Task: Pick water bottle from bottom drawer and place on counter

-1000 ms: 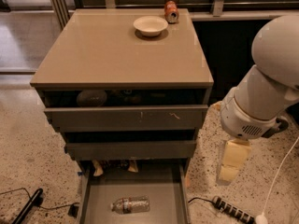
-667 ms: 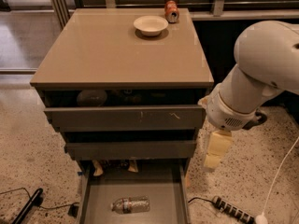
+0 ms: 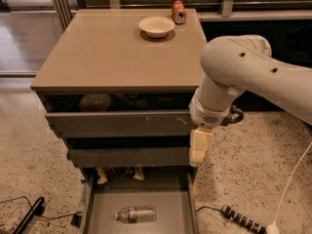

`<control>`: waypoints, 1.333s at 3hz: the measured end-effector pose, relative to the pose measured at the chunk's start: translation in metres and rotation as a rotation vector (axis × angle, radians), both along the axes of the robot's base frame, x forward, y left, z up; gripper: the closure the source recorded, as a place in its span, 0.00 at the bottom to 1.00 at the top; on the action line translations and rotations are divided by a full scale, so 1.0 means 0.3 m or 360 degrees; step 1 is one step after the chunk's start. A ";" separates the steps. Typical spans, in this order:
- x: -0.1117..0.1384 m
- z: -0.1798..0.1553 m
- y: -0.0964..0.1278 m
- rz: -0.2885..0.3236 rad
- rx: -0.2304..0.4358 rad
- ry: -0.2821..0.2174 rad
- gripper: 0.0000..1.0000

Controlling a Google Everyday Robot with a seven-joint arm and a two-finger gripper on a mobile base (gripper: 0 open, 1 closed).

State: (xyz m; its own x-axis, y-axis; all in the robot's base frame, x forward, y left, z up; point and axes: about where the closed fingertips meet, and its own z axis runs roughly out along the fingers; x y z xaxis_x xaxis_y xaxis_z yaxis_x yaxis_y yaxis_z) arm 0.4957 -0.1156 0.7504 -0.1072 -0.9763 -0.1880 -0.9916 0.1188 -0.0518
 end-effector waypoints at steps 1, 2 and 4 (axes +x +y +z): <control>0.000 0.000 0.000 0.0000 0.0000 0.0000 0.00; 0.030 0.027 0.050 0.0061 0.0007 0.0017 0.00; -0.021 -0.158 0.165 0.0235 0.0046 0.0177 0.00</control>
Offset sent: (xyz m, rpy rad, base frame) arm 0.0236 0.0371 0.0188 0.0138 0.0288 0.0929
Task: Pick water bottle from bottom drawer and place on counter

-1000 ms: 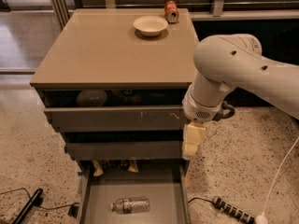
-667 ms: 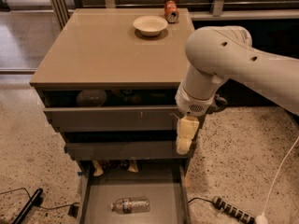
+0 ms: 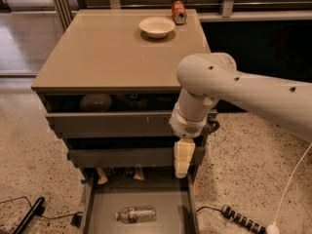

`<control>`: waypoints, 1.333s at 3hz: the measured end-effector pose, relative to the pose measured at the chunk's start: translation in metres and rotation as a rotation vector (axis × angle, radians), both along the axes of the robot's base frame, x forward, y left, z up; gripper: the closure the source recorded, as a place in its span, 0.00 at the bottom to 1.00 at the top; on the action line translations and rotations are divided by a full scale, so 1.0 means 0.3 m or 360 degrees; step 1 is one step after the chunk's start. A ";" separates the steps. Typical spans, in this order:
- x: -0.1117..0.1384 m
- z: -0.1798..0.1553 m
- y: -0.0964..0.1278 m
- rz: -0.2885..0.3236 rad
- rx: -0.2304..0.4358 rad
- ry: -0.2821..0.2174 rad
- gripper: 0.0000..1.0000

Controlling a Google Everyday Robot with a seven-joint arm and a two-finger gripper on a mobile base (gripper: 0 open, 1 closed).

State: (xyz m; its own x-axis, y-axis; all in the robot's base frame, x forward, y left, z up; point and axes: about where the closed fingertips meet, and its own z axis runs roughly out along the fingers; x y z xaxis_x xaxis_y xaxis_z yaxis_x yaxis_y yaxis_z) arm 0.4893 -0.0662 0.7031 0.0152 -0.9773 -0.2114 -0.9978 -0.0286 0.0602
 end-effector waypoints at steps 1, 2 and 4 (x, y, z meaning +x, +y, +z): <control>-0.053 -0.122 0.013 0.0043 -0.0006 0.0098 0.00; -0.135 -0.345 0.011 0.0083 -0.0082 0.0260 0.00; -0.167 -0.419 0.018 0.0145 -0.0007 0.0311 0.00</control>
Offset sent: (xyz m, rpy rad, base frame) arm -0.0613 0.0021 -0.1646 -0.1010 0.2527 0.0738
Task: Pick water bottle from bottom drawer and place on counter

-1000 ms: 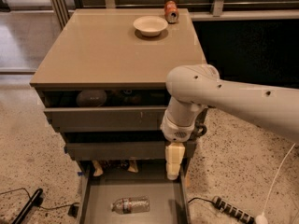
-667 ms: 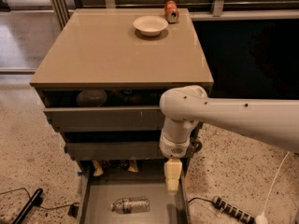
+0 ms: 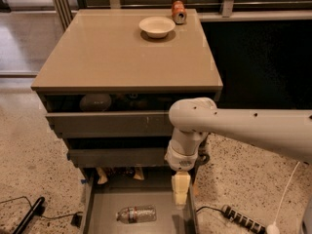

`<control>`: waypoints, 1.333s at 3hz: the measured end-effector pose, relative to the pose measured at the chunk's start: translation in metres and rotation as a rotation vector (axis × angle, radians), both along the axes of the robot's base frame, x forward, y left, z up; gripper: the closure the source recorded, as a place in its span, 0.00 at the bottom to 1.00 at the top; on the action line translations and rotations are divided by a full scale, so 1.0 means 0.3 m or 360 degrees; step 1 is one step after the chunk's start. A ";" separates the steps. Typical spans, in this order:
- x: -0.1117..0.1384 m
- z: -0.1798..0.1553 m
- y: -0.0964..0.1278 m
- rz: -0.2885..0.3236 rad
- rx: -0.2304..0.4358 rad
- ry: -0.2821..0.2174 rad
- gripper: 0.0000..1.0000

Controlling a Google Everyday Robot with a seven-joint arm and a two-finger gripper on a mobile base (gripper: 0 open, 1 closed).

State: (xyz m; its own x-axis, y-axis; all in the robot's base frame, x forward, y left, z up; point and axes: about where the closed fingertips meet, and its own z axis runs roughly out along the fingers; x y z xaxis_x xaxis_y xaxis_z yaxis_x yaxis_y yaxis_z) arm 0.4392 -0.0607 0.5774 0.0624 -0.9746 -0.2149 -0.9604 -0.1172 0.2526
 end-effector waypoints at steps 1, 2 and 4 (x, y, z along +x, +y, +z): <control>0.000 0.000 0.000 0.0000 0.0000 0.0000 0.00; 0.130 -0.111 0.068 0.0048 0.0039 -0.0014 0.00; 0.134 -0.100 0.061 0.0043 0.0107 -0.0038 0.00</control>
Offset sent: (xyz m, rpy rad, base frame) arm 0.0272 0.0150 -0.0079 0.0124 -0.0405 0.0406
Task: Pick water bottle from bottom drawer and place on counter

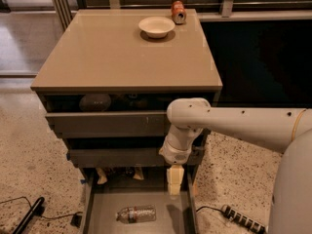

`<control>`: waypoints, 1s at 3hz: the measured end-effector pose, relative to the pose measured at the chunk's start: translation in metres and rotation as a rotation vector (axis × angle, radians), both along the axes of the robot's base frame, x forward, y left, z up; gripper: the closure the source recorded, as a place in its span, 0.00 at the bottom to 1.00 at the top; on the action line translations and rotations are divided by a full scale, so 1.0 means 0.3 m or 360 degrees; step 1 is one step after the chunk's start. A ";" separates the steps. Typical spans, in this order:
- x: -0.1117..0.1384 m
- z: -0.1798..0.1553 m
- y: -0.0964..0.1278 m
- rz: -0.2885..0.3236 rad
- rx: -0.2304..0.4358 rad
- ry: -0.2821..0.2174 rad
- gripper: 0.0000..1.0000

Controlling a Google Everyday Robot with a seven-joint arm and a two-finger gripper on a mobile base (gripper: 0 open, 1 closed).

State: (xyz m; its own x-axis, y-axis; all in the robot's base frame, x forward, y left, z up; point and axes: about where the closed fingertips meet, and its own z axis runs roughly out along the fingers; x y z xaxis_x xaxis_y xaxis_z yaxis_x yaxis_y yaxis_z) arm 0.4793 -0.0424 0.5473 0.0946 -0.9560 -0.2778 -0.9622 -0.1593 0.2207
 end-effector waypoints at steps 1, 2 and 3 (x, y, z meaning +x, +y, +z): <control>-0.013 -0.099 0.012 0.0022 0.0061 0.0057 0.00; -0.029 -0.187 0.023 0.0041 0.0072 0.0121 0.00; -0.063 -0.322 0.034 0.0063 0.0055 0.0227 0.00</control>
Offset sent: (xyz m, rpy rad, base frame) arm -0.0116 0.0105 -0.0849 0.0549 0.1173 0.0367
